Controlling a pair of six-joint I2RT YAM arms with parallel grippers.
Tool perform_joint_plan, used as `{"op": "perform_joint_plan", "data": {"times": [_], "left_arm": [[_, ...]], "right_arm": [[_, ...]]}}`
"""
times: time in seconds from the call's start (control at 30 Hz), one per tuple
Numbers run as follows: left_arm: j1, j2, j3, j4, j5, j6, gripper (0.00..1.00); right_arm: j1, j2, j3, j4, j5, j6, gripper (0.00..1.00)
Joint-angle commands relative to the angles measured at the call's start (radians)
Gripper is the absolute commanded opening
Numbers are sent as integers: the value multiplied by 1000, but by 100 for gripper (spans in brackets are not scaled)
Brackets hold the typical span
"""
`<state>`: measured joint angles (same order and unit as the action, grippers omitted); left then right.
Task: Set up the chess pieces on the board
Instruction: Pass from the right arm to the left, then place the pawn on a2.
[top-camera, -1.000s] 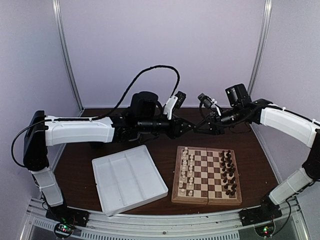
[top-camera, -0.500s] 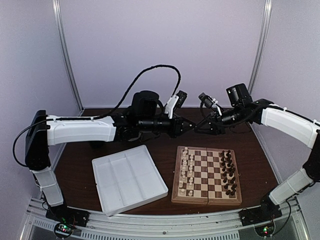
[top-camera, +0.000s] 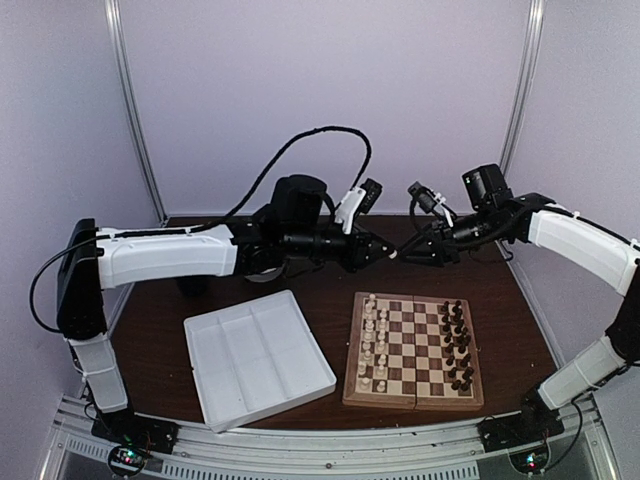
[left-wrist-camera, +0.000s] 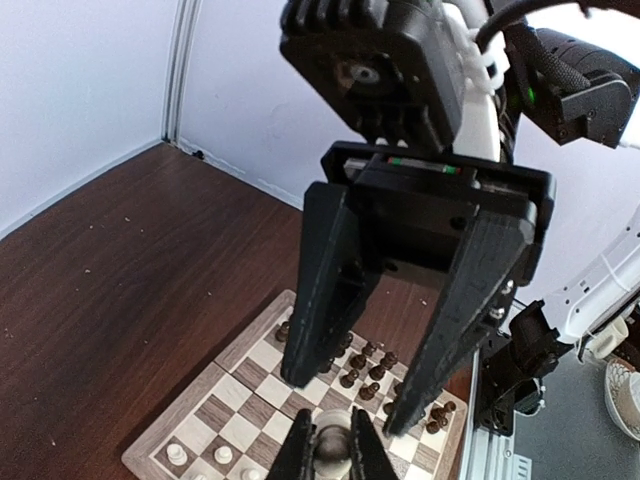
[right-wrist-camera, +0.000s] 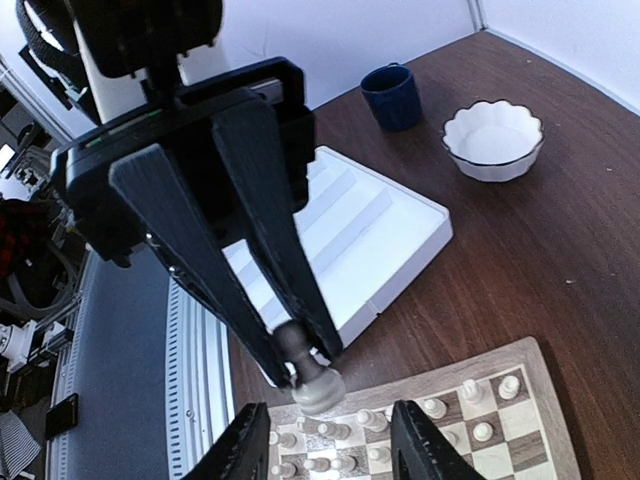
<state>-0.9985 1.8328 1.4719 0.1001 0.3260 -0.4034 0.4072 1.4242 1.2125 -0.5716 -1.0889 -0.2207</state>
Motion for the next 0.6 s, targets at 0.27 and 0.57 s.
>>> {"op": "perform_joint_plan", "data": {"times": [0.27,0.57], "left_arm": [[22,356,596,-630,-91,304,0],[23,606,862,-756,-112,384,0]], "right_arm": [[-216,-135,-11,-193,234,-164,52],[-240,-118,-19,-177,299,-151,53]]}}
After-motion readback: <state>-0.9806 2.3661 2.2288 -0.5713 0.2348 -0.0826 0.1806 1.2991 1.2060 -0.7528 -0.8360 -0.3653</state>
